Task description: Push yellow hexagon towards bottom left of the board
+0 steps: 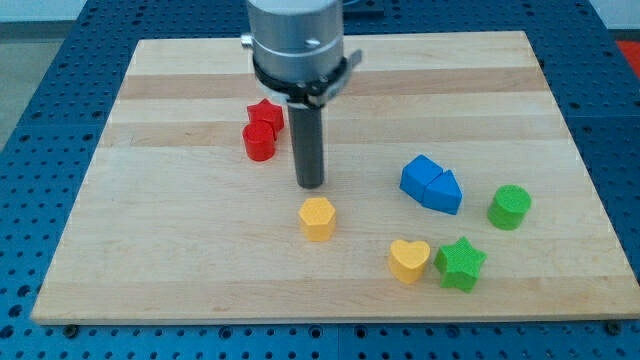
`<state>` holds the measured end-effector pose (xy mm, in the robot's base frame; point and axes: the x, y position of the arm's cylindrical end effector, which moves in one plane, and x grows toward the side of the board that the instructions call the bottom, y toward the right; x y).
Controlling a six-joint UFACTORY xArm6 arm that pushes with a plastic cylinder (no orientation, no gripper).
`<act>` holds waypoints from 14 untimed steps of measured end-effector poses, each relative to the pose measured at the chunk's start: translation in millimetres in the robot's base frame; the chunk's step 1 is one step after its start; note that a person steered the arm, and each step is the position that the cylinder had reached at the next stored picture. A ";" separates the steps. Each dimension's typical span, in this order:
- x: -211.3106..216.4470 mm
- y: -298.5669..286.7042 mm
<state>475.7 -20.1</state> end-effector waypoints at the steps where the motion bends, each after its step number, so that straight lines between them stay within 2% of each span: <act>1: 22.0 11.3; 3: 39.8 24.9; 4: 41.9 62.0; 5: 66.4 74.2; 6: 76.8 46.0; 9: 51.4 -119.1; 10: 60.8 -133.6; 11: 107.9 -122.7; 12: 141.4 -84.8; 14: 142.3 -44.3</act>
<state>617.9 -64.4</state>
